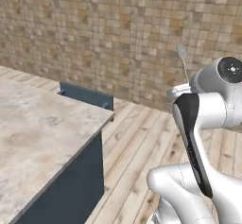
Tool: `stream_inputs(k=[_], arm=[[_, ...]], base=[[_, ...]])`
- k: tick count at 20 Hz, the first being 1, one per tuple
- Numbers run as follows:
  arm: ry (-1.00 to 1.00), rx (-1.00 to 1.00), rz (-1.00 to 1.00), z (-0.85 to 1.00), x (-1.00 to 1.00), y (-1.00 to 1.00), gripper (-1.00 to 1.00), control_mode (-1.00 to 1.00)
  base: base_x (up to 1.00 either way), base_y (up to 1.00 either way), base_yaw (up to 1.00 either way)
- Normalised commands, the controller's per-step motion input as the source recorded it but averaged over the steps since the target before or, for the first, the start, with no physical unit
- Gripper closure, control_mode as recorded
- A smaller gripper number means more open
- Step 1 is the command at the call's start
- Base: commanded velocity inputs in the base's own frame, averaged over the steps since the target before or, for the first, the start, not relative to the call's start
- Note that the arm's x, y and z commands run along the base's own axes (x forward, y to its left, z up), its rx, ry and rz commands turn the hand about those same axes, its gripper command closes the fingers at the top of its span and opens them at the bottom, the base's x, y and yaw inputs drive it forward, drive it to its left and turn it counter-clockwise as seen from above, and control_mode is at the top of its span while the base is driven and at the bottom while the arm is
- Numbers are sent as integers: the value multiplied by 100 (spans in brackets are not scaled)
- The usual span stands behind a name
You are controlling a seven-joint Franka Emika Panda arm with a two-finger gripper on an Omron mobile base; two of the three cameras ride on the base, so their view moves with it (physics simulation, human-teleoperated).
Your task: Organize the utensils by type. Pick up the wooden spoons from the counter and place them in the open cabinet. Then pick up the metallic utensils from the counter and place them in the open drawer.
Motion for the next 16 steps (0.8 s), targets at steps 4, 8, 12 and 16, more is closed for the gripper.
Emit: stream_inputs(k=[4,8,12,16], arm=[[0,0,0,0,0,0,100,100],[0,0,0,0,0,0,100,100],[0,0,0,0,0,0,100,100],[0,0,0,0,0,0,100,100]], base=[[-3,-32,62],[-10,-36,64],[0,-57,64],[-6,-87,51]])
